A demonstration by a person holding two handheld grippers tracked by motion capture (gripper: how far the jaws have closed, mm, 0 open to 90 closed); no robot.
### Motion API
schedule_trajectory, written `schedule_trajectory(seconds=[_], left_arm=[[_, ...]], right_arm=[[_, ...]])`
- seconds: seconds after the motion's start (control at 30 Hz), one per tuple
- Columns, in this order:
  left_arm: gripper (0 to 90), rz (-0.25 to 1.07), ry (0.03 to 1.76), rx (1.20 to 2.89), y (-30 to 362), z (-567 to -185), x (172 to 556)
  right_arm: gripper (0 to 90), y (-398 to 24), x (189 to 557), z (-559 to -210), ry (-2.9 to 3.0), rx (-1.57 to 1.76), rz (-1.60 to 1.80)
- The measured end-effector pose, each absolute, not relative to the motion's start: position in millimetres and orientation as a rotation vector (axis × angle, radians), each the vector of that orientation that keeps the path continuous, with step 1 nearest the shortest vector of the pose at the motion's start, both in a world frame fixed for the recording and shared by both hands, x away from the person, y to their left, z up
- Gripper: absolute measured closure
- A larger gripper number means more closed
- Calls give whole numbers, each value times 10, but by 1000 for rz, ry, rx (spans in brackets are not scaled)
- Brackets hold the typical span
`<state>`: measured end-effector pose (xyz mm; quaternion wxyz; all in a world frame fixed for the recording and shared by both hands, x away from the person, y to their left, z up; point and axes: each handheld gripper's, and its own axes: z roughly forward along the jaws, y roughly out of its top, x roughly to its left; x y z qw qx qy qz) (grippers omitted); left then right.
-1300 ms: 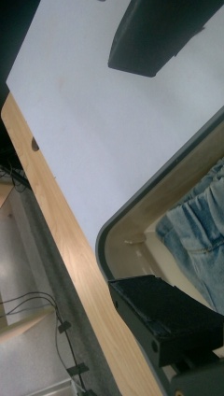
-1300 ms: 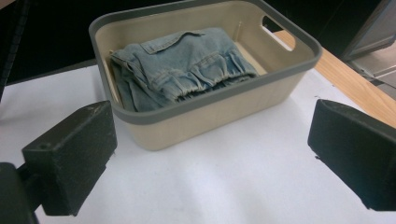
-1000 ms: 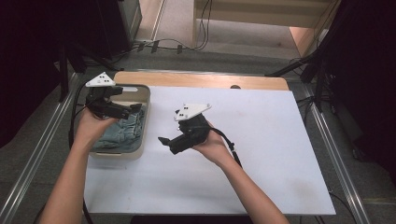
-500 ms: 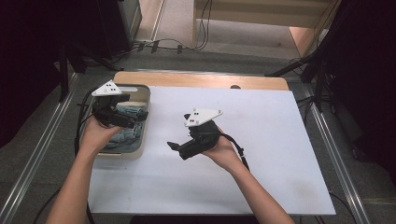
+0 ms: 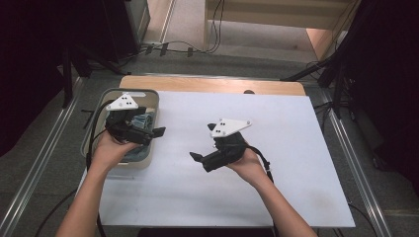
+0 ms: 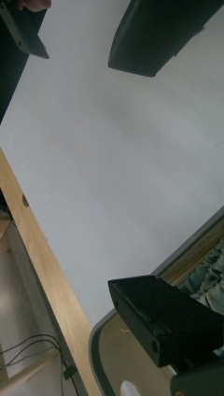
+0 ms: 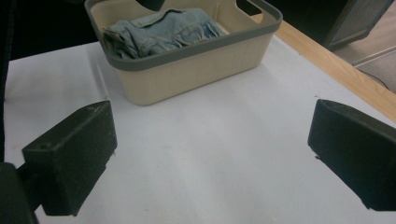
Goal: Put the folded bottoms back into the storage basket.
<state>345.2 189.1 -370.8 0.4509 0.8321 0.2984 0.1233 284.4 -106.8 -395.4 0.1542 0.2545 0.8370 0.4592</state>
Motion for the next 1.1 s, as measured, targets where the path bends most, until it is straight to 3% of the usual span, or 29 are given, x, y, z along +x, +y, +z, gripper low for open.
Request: schedule_trajectory(seconds=[1.1], left_arm=[[0,251,646,2107,1397,-3876,3095]], right_arm=[[2,-1869,2548,-4105,2310,878,1318]])
